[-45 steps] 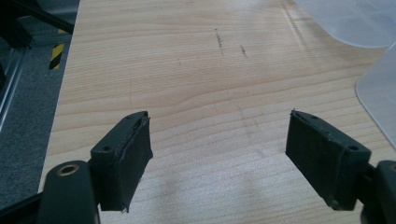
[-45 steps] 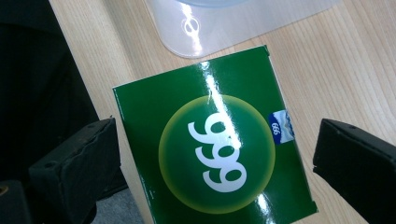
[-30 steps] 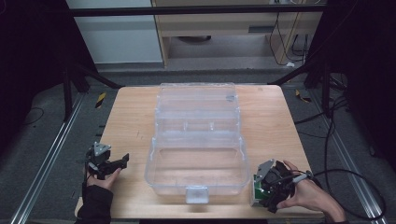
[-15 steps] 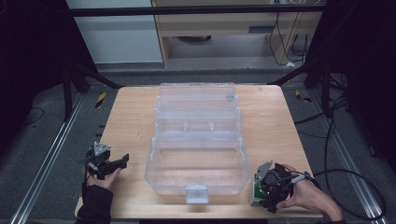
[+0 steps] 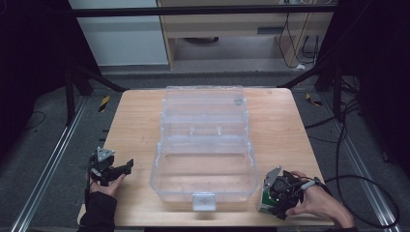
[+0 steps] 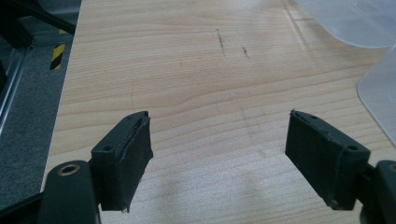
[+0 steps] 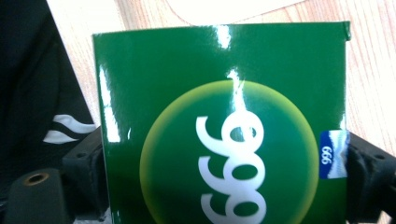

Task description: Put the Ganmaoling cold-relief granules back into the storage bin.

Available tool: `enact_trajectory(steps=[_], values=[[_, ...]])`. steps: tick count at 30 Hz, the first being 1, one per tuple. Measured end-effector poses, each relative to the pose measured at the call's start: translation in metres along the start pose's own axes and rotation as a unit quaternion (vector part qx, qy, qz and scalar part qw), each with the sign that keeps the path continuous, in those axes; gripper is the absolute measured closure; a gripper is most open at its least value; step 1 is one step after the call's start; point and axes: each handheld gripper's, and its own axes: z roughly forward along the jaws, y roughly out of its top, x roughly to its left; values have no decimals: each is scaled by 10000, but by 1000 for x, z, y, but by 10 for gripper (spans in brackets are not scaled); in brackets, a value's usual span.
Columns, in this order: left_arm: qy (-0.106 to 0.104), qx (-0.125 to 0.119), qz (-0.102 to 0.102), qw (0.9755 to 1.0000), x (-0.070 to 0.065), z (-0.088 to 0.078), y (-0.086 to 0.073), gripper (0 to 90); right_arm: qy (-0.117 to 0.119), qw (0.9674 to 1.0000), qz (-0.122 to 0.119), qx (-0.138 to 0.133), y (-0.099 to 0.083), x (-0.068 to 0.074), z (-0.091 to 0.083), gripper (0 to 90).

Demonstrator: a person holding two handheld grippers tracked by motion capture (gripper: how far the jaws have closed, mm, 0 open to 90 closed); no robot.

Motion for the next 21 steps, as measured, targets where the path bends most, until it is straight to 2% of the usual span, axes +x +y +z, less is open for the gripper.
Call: enact_trajectory(steps=[3, 5, 10, 16, 21], values=[[3, -3, -4, 10000, 0, 0, 0, 219, 22, 10000, 82, -5, -1, 0, -2, 151], [2, -2, -3, 10000, 0, 0, 0, 219, 14, 10000, -8, -40, -2, 0, -2, 158], [3, -1, -3, 10000, 0, 0, 0, 220, 11, 9999, 57, -89, -3, 0, -5, 162], [-1, 4, 2, 10000, 0, 0, 0, 221, 85, 9989, 365, -286, -7, 0, -16, 162], [-2, 12, 5, 10000, 0, 0, 0, 221, 1, 9978, 518, -420, -13, -2, -27, 162]])
